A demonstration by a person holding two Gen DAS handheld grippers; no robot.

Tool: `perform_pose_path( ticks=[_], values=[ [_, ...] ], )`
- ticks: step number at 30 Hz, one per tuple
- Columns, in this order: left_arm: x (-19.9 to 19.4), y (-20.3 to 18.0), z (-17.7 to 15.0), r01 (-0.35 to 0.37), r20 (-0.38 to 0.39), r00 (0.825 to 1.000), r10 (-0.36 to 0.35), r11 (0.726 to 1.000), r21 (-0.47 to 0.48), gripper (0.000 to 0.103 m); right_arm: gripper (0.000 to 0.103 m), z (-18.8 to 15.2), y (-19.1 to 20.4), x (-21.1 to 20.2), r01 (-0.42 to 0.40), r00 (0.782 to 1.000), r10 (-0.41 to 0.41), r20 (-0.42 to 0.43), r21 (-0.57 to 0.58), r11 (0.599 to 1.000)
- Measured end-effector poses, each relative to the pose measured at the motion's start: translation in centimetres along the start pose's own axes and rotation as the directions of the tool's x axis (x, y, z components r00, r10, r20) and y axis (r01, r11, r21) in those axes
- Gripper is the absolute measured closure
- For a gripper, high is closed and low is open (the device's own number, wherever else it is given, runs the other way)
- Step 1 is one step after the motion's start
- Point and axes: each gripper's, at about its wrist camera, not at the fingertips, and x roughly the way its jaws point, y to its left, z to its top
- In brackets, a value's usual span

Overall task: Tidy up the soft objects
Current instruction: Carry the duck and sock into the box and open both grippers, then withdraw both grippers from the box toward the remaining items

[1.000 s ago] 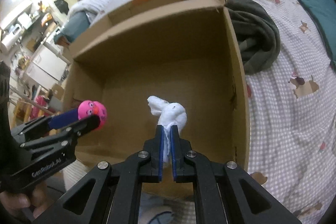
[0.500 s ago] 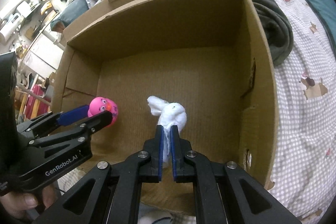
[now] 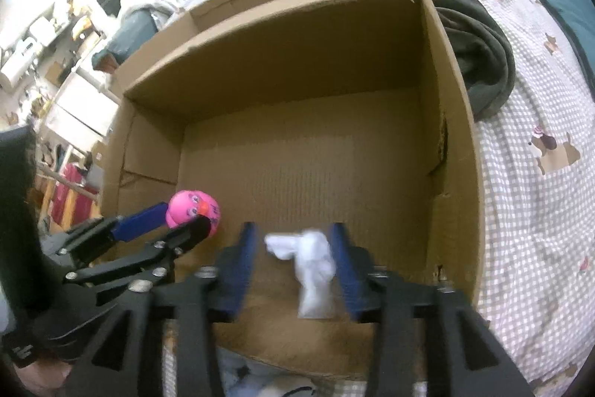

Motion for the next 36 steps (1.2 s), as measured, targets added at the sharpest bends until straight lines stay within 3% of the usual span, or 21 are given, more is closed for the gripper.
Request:
perform_pose_path(
  ticks=[2,6,10,13,24,36],
  values=[
    [0.0,0.2,0.0,-0.001,-0.008,1.0,0.001,1.0,-0.015,0.057,0.041,0.0,0.3,-0.3,-0.018,1.0,0.018,0.012,-0.009,1.0],
    [-0.6,1.2,0.3,-0.001,0.003,1.0,0.001,0.997,-0.077,0.034,0.032,0.1,0.5,-1.0,-0.038,0.998,0.039,0.055,-0.017,0.999],
    [-1.2,1.3,0.4,0.006,0.023,1.0,-0.004,0.995,-0.095,0.034,0.021,0.1,0.6,-2.0,-0.069,0.992,0.071,0.1,-0.016,0.997],
    [-1.3,1.3,0.4,0.006,0.028,1.0,-0.003,0.996,-0.094,0.034,0.0,0.3,0.8,-2.6,-0.055,0.989,0.058,0.135,-0.025,0.998],
    [-2.3,0.5,0.4,-0.006,0.052,0.999,0.009,0.999,-0.052,0.034,0.0,0.6,0.0,-3.1,-0.045,0.986,0.042,0.159,0.019,0.999],
    [-6.7,1.6,-1.2,-0.001,0.139,0.99,0.01,0.998,-0.06,0.034,0.0,-0.9,-0.1,-6.1,-0.02,0.968,0.023,0.249,-0.017,1.0]
  ],
)
